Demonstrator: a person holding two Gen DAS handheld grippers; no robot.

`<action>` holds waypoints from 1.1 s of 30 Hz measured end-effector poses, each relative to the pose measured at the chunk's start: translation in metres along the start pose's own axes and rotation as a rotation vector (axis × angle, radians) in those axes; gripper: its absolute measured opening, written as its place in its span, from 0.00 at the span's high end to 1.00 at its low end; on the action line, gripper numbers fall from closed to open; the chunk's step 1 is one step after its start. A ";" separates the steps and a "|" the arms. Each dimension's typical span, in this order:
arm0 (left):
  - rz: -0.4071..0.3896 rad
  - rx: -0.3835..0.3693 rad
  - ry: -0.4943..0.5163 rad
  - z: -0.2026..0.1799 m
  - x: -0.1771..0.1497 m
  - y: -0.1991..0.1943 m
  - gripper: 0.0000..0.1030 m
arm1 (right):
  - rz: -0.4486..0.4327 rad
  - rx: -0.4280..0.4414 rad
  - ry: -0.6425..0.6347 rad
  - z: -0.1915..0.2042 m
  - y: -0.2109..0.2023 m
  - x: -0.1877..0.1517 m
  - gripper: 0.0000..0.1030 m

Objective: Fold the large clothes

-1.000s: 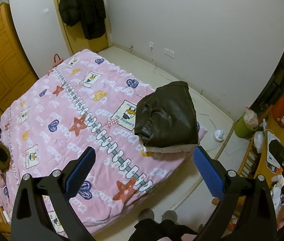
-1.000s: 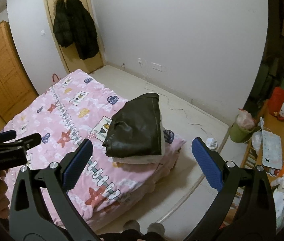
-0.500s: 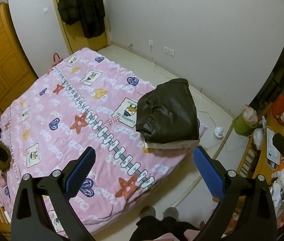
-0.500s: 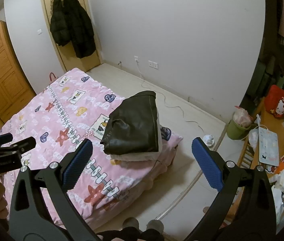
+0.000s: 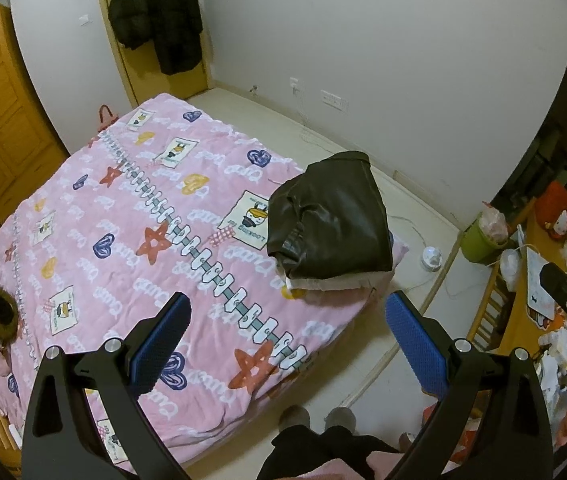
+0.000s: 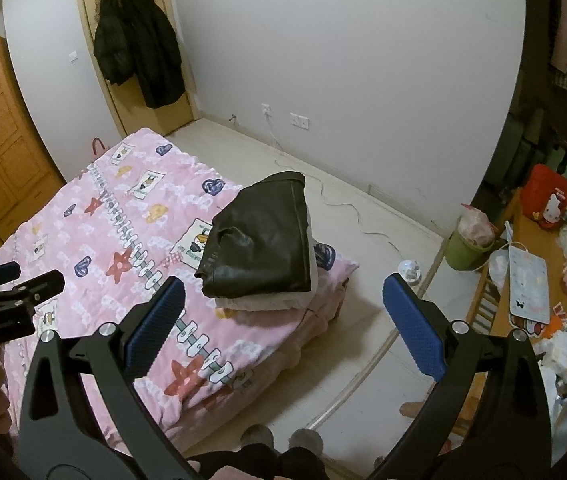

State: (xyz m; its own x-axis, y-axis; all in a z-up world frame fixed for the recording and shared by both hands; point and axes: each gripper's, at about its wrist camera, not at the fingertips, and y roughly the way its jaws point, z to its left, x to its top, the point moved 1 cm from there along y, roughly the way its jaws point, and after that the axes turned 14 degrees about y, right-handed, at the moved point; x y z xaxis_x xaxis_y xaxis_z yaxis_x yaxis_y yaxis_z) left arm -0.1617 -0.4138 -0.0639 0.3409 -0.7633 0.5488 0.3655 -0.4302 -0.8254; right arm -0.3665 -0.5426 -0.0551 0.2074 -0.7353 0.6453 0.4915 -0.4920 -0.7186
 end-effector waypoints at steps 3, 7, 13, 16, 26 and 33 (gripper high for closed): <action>0.001 -0.003 0.002 0.001 -0.002 -0.002 0.08 | -0.002 -0.007 0.002 0.000 -0.001 -0.001 0.06; 0.000 -0.007 0.006 0.000 -0.004 -0.004 0.08 | -0.002 -0.011 0.000 0.000 -0.003 -0.004 0.06; -0.001 -0.009 0.008 0.001 -0.007 -0.006 0.08 | 0.002 -0.017 0.001 -0.001 -0.009 -0.012 0.06; 0.000 -0.006 0.005 0.000 -0.004 -0.004 0.08 | 0.002 -0.017 0.004 -0.001 -0.010 -0.014 0.06; 0.002 -0.037 0.040 -0.009 -0.016 -0.014 0.08 | 0.004 -0.022 0.006 -0.004 -0.014 -0.020 0.06; 0.005 -0.047 0.047 -0.010 -0.015 -0.015 0.08 | 0.004 -0.026 0.005 -0.005 -0.015 -0.022 0.06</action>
State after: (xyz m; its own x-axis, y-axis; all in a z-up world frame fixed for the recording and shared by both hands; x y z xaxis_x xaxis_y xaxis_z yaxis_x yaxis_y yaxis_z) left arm -0.1808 -0.4008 -0.0615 0.3010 -0.7868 0.5388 0.3227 -0.4477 -0.8339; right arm -0.3832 -0.5212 -0.0599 0.2051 -0.7396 0.6411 0.4685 -0.5009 -0.7278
